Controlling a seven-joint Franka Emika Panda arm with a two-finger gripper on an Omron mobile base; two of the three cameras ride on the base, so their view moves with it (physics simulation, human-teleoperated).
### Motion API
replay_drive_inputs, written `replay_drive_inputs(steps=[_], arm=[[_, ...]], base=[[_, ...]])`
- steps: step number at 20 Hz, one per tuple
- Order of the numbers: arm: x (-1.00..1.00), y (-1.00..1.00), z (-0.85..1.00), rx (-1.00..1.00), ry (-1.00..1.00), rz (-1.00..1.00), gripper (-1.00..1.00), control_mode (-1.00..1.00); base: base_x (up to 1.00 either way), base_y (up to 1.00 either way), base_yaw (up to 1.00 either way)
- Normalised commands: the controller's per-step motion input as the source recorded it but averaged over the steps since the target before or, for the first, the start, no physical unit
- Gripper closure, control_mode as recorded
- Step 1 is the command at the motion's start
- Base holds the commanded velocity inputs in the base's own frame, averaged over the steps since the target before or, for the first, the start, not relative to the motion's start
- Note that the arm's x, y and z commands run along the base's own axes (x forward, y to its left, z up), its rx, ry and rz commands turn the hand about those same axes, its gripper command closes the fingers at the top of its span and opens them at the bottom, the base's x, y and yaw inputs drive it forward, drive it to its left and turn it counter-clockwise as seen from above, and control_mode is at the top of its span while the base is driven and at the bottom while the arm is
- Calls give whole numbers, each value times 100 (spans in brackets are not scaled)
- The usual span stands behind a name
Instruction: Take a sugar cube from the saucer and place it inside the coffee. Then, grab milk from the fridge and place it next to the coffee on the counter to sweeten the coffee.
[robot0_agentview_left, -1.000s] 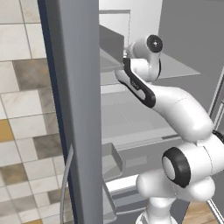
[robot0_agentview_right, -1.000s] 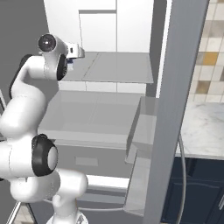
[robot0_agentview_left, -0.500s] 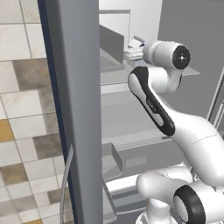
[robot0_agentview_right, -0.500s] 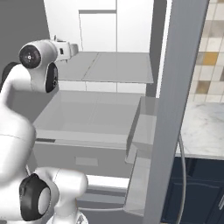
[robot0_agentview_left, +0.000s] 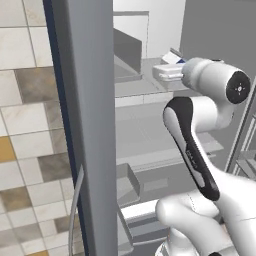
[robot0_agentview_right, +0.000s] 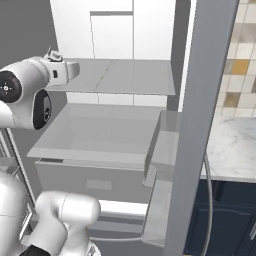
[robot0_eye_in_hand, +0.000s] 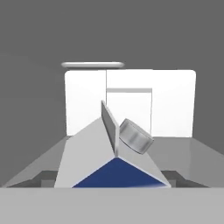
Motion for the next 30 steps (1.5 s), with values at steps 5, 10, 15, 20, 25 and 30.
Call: replay_drive_inputs(steps=[5, 10, 15, 20, 25, 30], arm=[[-100, -2, -24, 0, 10, -7, 100, -100], [0, 0, 0, 0, 0, 0, 100, 100], [0, 0, 0, 0, 0, 0, 100, 100], [0, 0, 0, 0, 0, 0, 100, 100], [0, 0, 0, 0, 0, 0, 100, 100], [0, 0, 0, 0, 0, 0, 100, 100]], base=[[0, 0, 0], [-100, -18, -5], [-100, -19, -11], [-100, -6, -58], [-100, 0, -69], [-91, -6, -70]])
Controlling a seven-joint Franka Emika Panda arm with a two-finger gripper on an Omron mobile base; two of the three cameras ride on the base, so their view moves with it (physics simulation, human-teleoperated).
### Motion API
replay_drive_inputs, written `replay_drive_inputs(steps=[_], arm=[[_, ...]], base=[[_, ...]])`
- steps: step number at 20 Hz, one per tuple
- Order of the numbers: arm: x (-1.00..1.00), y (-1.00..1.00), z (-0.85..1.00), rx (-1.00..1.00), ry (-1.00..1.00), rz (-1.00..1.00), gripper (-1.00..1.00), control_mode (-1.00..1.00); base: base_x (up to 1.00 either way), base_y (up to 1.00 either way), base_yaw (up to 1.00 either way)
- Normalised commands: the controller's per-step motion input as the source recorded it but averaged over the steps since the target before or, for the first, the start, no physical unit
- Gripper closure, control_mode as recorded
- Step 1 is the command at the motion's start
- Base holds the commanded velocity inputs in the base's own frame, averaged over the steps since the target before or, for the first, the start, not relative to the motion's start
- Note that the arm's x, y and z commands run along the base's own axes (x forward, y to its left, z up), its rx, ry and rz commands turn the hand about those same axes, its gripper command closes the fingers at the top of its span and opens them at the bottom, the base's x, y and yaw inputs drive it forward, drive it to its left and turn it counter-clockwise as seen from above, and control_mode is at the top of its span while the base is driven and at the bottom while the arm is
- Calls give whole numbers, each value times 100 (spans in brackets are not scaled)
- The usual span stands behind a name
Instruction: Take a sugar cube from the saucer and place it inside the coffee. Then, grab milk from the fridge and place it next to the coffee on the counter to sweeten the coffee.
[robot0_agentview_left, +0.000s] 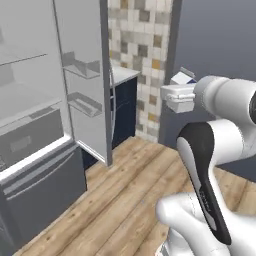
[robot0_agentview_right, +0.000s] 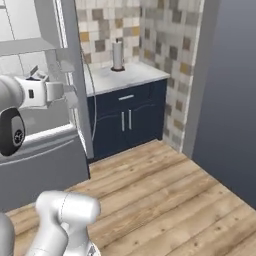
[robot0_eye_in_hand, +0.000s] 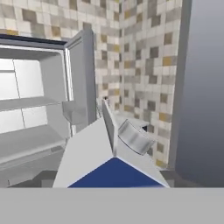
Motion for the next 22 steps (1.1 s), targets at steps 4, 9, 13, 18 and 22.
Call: replay_drive_inputs(steps=[4, 9, 13, 18, 22], arm=[[0, 0, 0, 0, 0, 0, 100, 100], [0, 0, 0, 0, 0, 0, 100, 100], [0, 0, 0, 0, 0, 0, 100, 100], [0, 0, 0, 0, 0, 0, 100, 100], [0, 0, 0, 0, 0, 0, 100, 100]], base=[[-71, -21, -71], [-47, -25, -76], [-28, -46, -74], [-7, -94, -62], [6, -100, -52]])
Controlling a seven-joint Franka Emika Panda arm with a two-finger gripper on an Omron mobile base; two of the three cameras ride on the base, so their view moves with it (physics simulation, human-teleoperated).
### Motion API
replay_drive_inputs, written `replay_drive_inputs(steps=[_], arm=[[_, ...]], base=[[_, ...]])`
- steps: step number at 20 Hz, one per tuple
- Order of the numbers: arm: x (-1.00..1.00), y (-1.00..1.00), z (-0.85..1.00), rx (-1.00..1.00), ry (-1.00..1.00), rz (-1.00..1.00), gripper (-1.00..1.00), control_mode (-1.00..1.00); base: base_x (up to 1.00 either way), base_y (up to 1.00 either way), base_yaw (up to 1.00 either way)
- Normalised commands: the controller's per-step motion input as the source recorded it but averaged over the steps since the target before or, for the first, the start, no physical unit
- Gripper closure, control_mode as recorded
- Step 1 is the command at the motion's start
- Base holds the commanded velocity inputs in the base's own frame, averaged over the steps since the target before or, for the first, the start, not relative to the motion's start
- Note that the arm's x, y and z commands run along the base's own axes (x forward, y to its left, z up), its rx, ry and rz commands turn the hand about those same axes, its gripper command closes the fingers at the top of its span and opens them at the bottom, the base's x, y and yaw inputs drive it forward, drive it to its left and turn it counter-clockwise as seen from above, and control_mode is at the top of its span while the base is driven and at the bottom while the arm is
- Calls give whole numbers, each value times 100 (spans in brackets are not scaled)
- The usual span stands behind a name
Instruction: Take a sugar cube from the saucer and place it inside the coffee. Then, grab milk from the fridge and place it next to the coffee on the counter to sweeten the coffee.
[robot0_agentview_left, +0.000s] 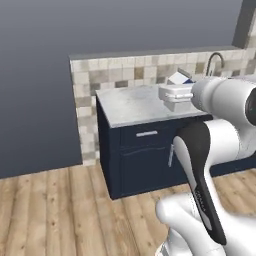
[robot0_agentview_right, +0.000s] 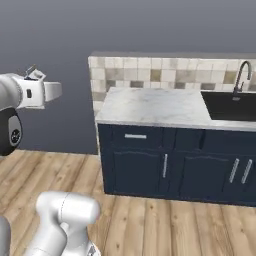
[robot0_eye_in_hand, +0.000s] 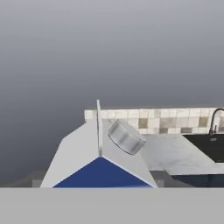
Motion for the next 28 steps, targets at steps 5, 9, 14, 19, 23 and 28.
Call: replay_drive_inputs(steps=[5, 9, 14, 19, 23, 28], arm=[[0, 0, 0, 0, 0, 0, 100, 100], [0, 0, 0, 0, 0, 0, 100, 100], [0, 0, 0, 0, 0, 0, 100, 100], [0, 0, 0, 0, 0, 0, 100, 100], [0, 0, 0, 0, 0, 0, 100, 100], [0, 0, 0, 0, 0, 0, 100, 100]], base=[[60, -100, -38], [83, -100, -34], [100, -100, -27], [100, -100, -22], [77, -100, -20], [72, -100, -12]])
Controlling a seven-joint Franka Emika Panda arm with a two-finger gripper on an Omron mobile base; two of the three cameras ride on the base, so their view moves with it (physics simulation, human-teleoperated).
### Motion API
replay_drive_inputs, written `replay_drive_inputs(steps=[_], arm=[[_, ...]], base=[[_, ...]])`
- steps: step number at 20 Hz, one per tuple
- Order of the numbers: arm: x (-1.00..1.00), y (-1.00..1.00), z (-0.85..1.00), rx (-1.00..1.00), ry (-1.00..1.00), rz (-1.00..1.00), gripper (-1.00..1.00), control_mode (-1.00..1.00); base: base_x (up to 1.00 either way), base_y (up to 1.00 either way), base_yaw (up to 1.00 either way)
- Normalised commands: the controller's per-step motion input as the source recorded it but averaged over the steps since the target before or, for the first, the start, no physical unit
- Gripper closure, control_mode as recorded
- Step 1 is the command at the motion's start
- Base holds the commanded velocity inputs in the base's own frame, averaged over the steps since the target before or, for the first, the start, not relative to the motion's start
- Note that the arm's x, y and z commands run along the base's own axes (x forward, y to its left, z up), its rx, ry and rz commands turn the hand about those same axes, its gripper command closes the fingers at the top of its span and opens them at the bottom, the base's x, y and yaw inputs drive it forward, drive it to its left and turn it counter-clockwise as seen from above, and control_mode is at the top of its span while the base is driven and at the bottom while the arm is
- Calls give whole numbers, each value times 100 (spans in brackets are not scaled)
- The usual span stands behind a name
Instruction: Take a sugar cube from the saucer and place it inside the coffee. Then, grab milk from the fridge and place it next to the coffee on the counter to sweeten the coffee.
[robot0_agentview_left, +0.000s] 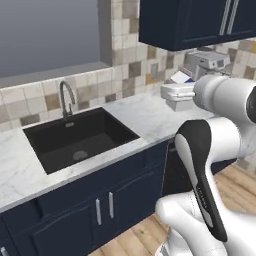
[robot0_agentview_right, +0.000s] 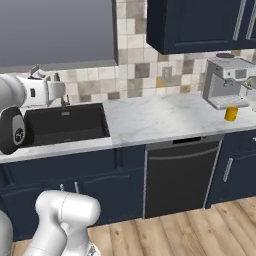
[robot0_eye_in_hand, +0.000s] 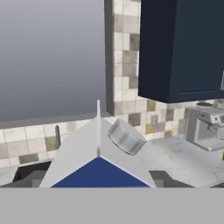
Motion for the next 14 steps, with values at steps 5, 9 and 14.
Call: replay_drive_inputs(steps=[5, 9, 14], arm=[[0, 0, 0, 0, 0, 0, 100, 100], [0, 0, 0, 0, 0, 0, 100, 100], [0, 0, 0, 0, 0, 0, 100, 100]], base=[[75, -100, -2], [73, -100, 3], [83, -100, 3]])
